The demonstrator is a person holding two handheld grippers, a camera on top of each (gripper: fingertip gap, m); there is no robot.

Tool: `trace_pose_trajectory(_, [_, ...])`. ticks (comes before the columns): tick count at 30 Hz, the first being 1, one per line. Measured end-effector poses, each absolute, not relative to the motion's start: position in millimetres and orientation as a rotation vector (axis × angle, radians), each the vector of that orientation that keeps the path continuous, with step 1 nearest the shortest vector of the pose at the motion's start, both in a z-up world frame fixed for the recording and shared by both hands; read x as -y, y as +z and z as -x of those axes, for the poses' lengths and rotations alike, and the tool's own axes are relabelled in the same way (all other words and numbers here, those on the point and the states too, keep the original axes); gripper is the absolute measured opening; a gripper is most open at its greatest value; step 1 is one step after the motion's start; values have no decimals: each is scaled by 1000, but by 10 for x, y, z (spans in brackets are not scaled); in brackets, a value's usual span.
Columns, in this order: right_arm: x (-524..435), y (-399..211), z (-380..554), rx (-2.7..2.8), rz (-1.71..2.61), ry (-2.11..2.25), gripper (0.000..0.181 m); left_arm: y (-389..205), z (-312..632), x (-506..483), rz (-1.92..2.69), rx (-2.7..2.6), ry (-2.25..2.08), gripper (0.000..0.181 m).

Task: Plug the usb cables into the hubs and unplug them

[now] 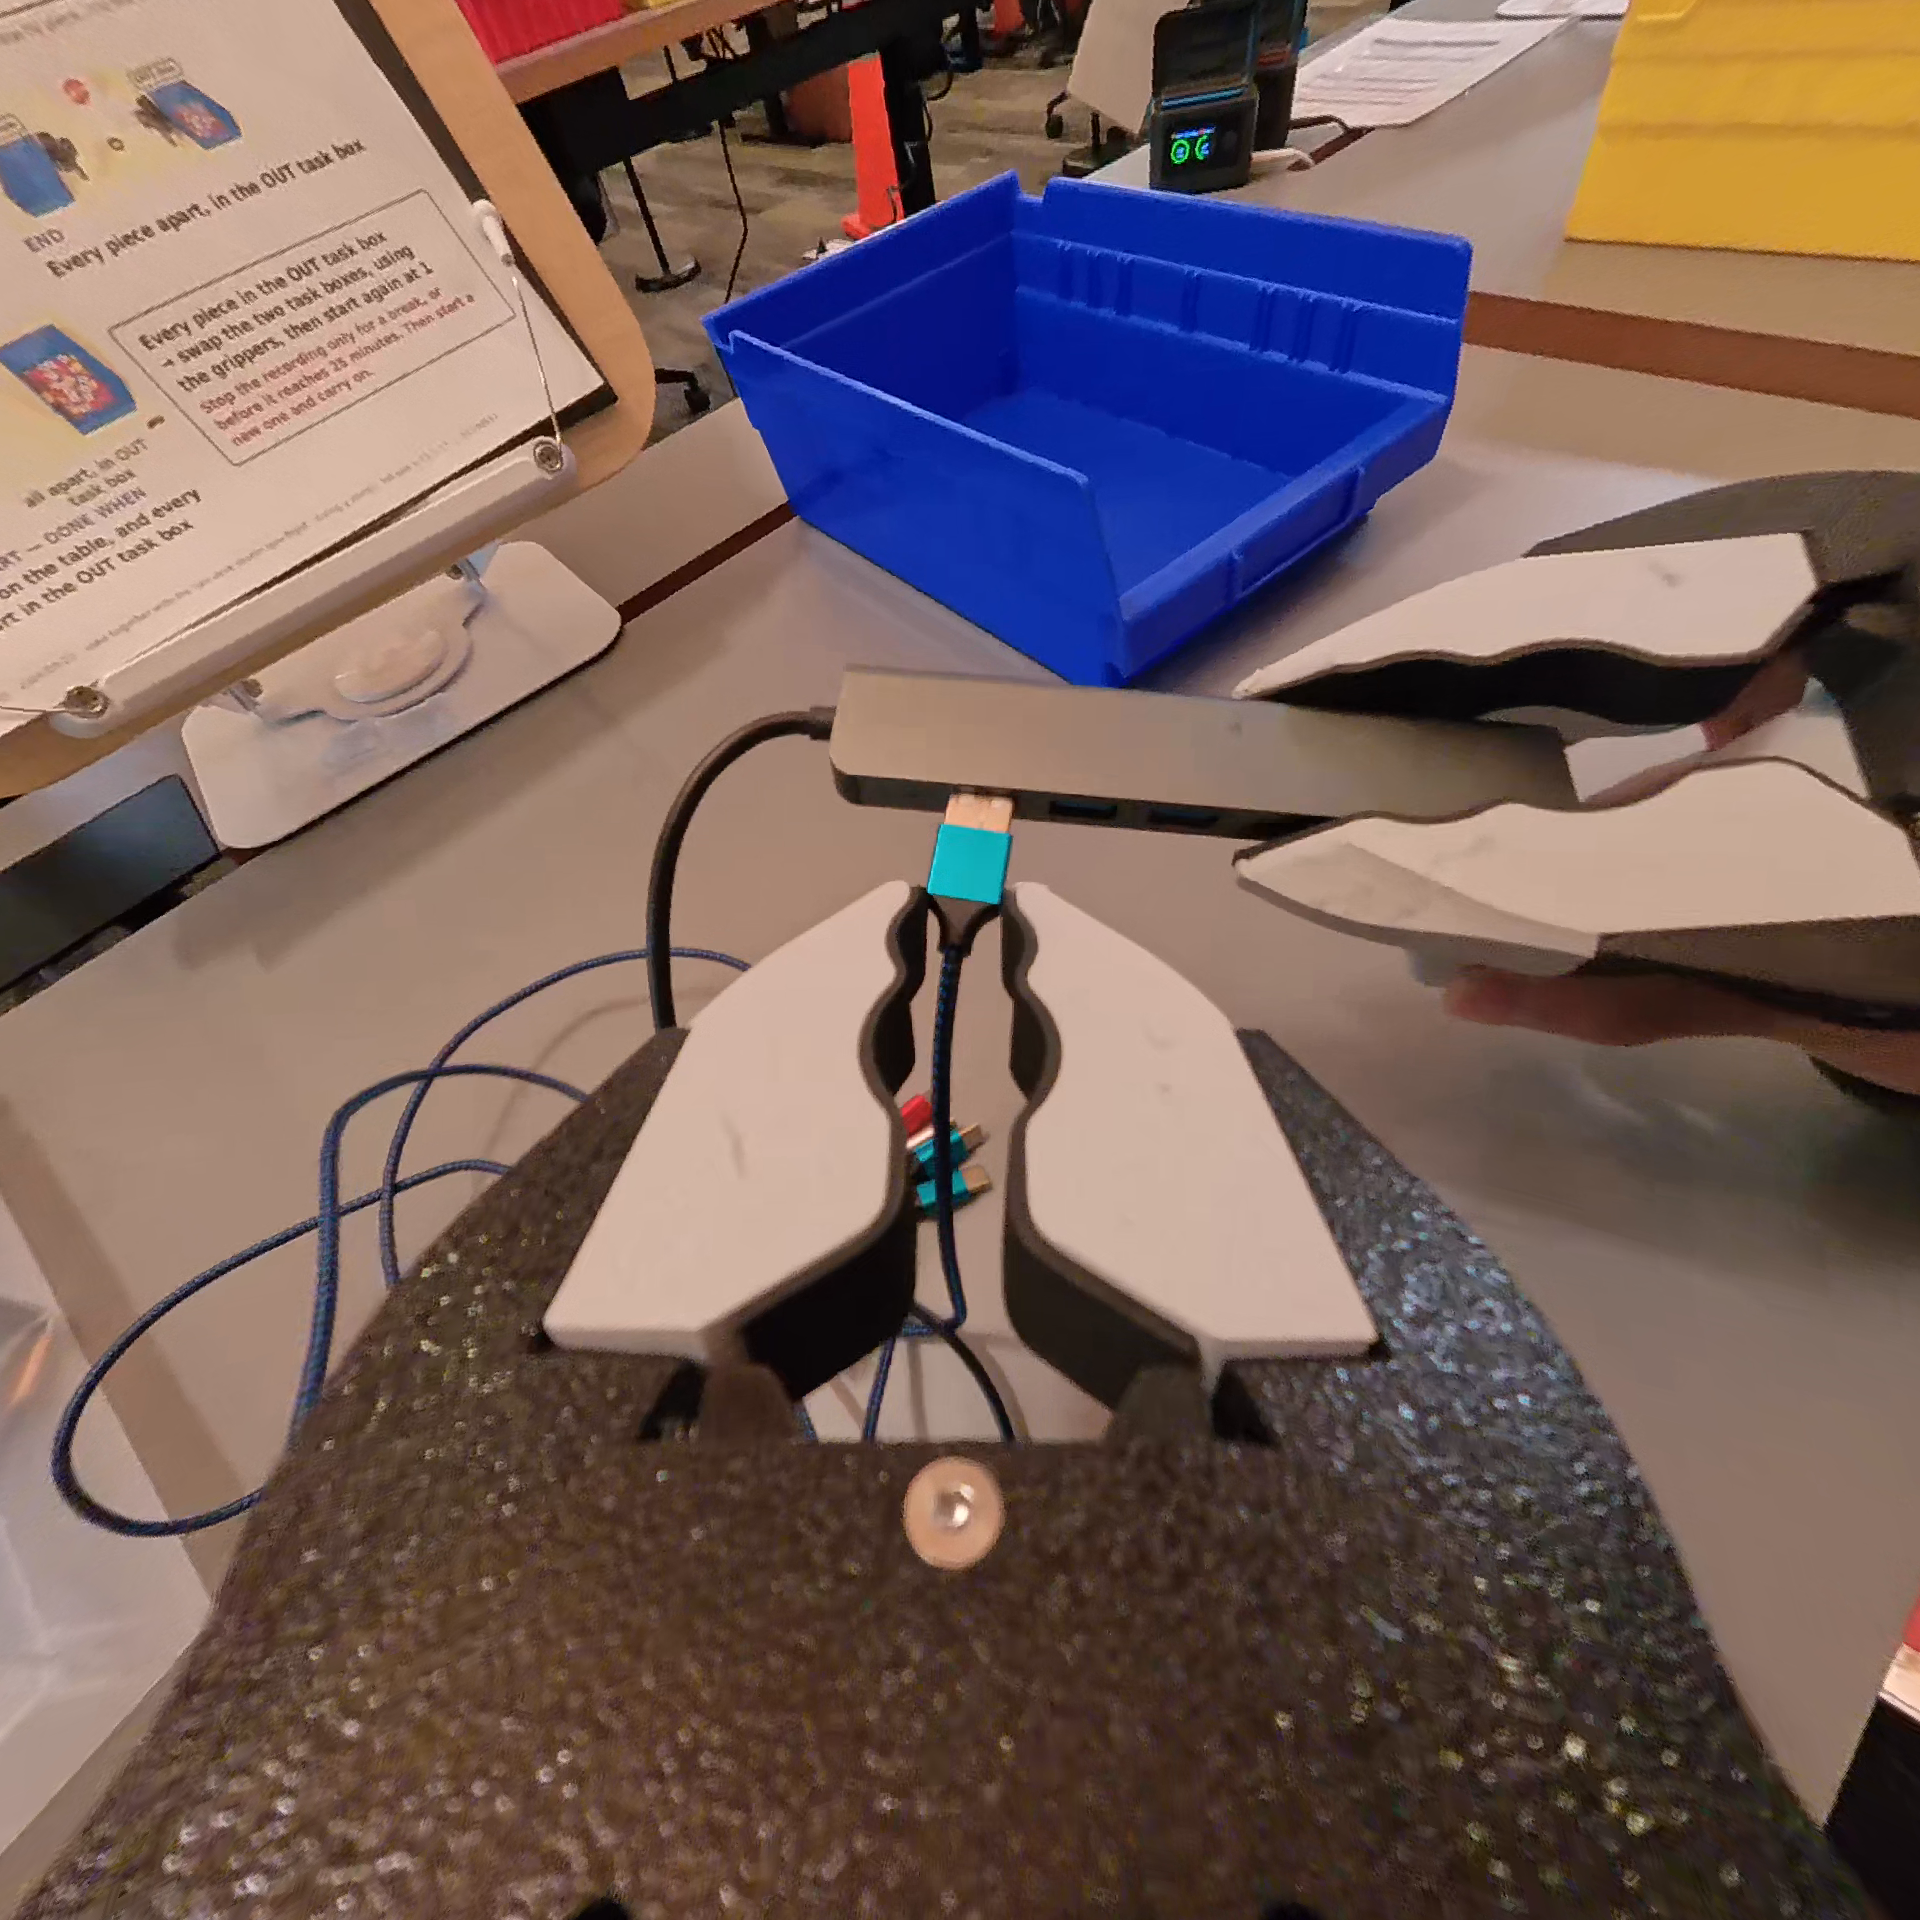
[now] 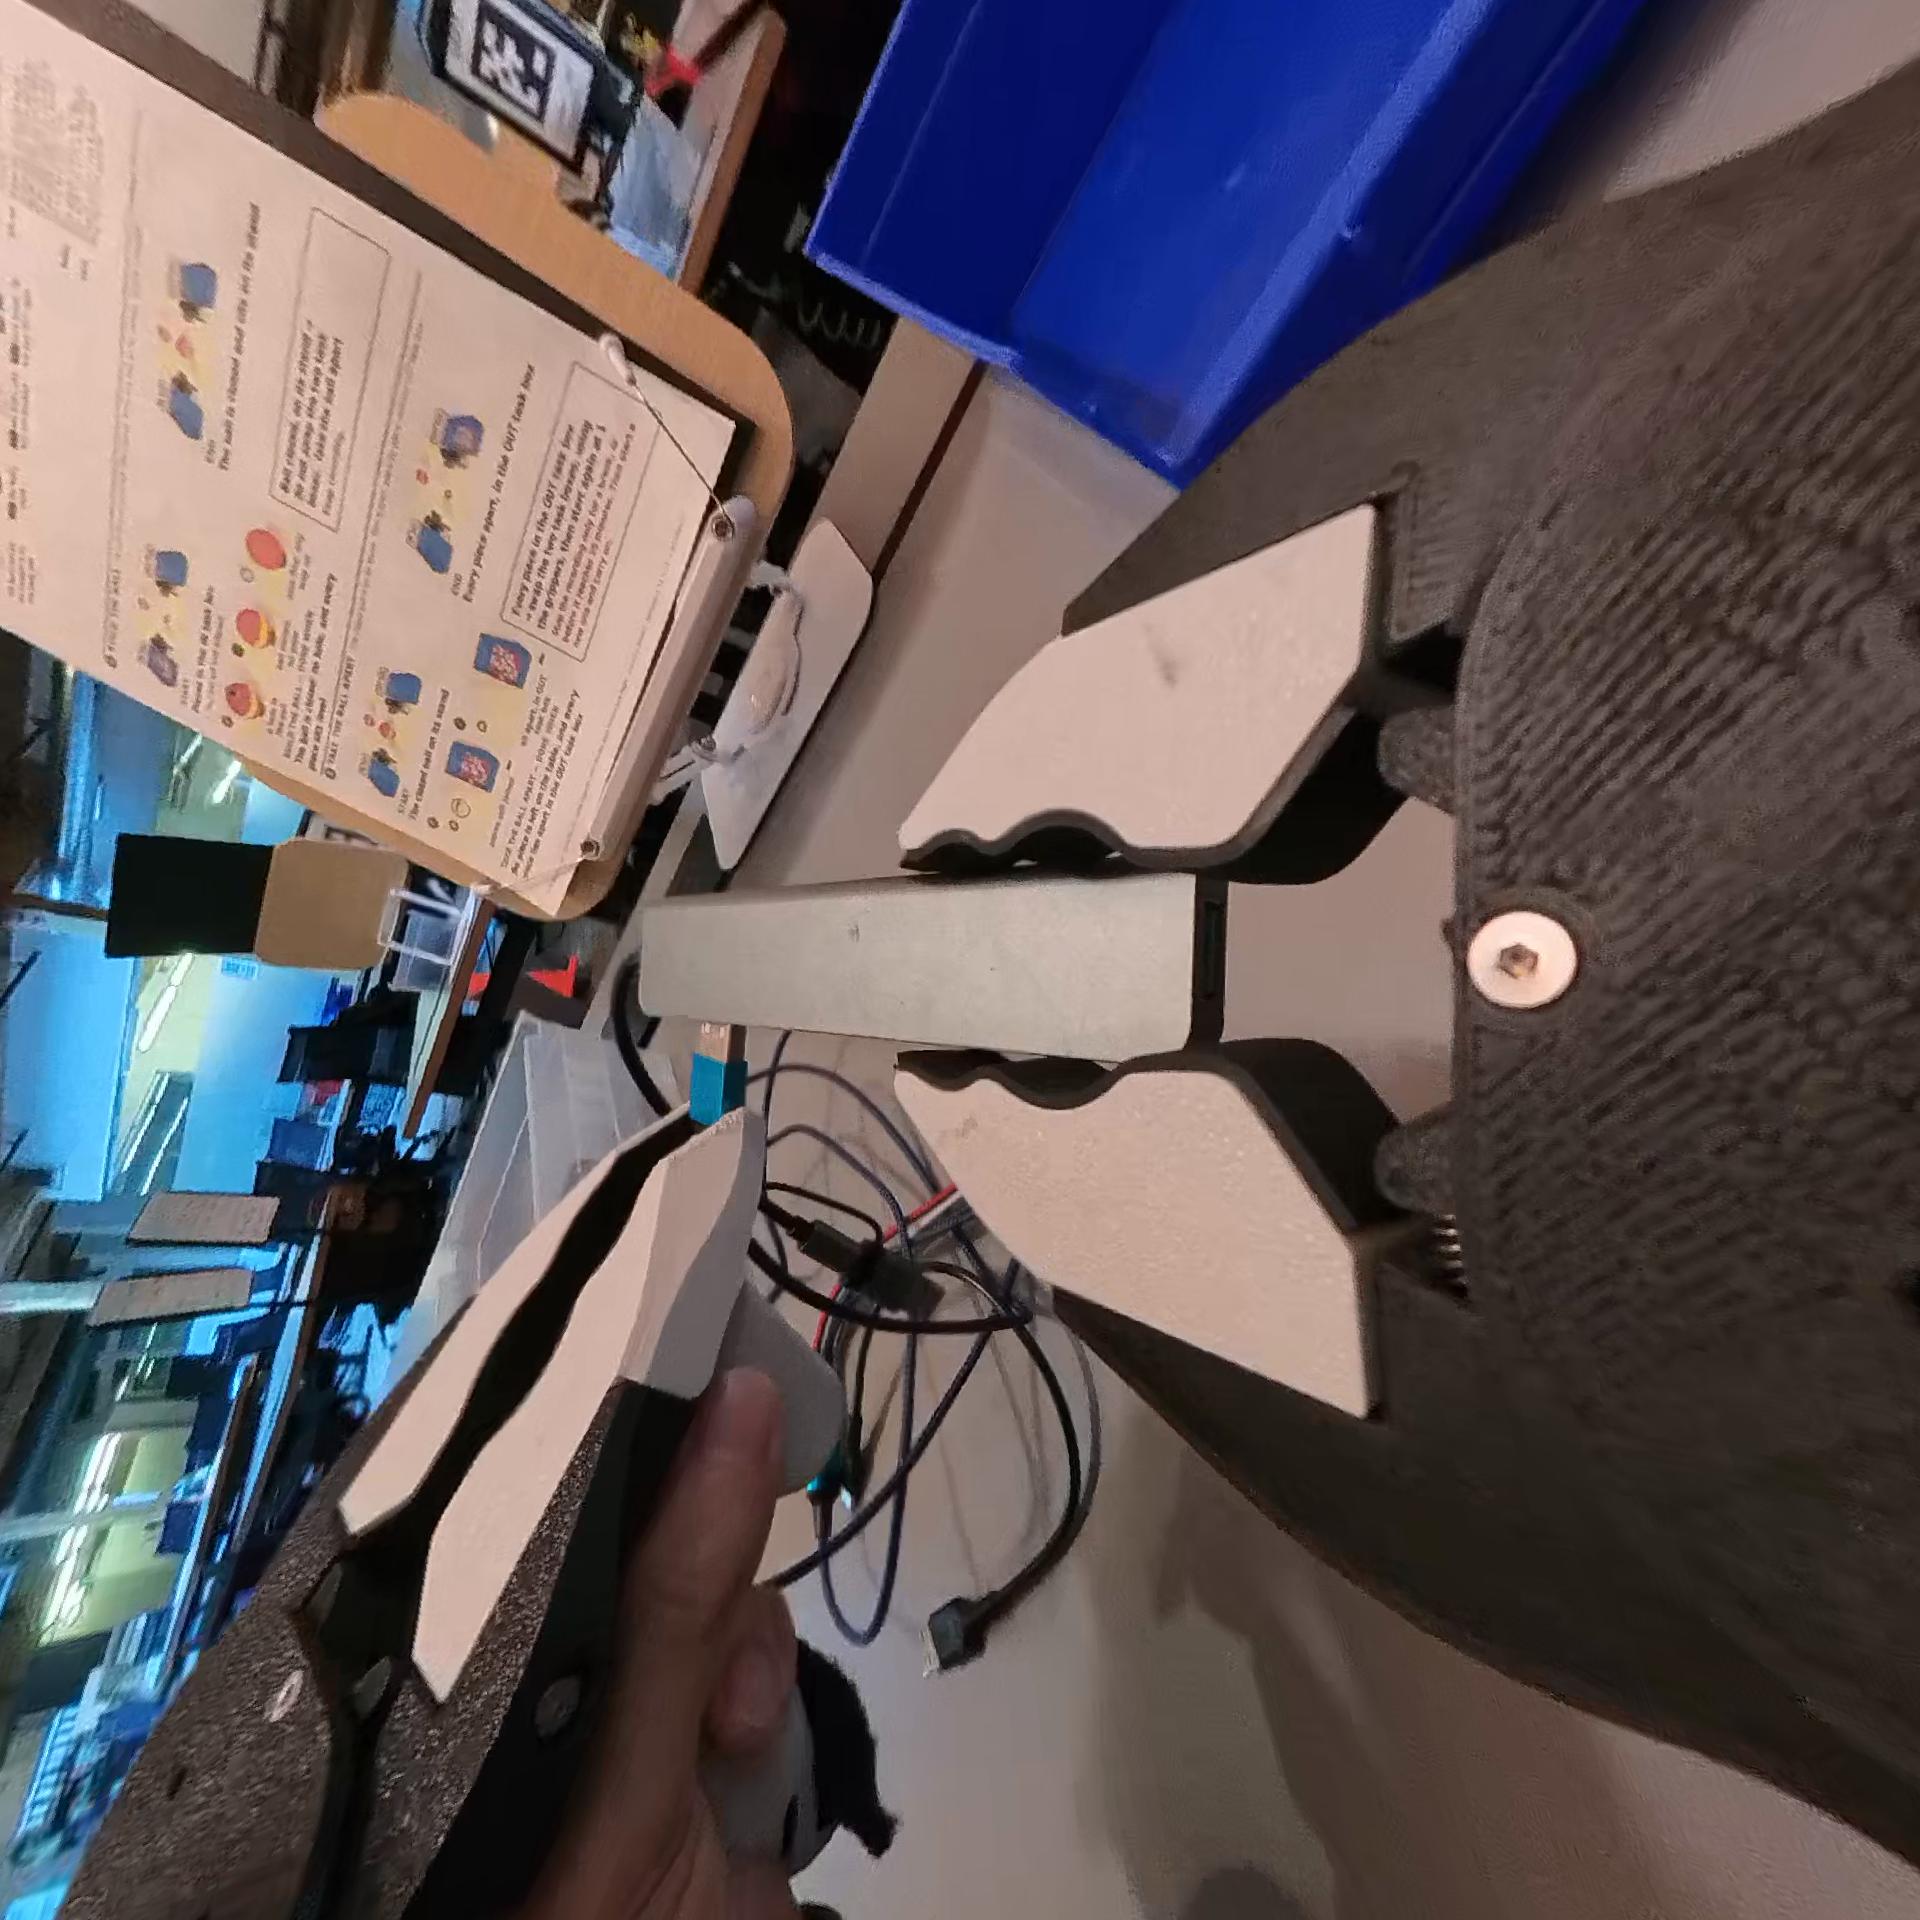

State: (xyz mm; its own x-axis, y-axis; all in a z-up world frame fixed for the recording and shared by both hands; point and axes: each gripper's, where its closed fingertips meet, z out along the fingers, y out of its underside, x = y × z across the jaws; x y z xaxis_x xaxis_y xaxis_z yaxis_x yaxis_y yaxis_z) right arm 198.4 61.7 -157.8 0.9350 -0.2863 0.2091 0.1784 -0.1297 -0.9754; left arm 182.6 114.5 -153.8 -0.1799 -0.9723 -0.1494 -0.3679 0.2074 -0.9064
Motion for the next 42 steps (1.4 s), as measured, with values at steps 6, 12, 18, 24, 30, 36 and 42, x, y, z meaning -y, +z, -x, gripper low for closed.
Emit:
trace_pose_trajectory(6, [-626,-1579,-1944,-88,1631,-309,36,-1574,-1904,-1122,1179,-1644,-1018,12])
trace_pose_trajectory(12, [-608,-1551,-1944,-53,1612,-287,37,-1638,-1931,-1105,1157,-1652,-1041,12])
trace_pose_trajectory(18, [-542,-1407,-2004,-68,1565,-334,36,-1501,-1923,-1026,1090,-1626,-1071,14])
trace_pose_trajectory(24, [-91,-953,-2335,-89,1450,-389,35,-968,-1714,-1053,1060,-1506,-1237,31])
trace_pose_trajectory(30, [733,-366,-2726,-227,1186,-379,34,-430,-1394,-1297,1034,-1336,-1388,32])
trace_pose_trajectory(36, [1034,-213,-2988,-291,1212,-553,34,-722,-1437,-1469,1128,-1474,-1294,33])
trace_pose_trajectory(42, [716,-46,-3477,-239,1422,-607,34,-903,-1478,-1443,1150,-1565,-1271,33])
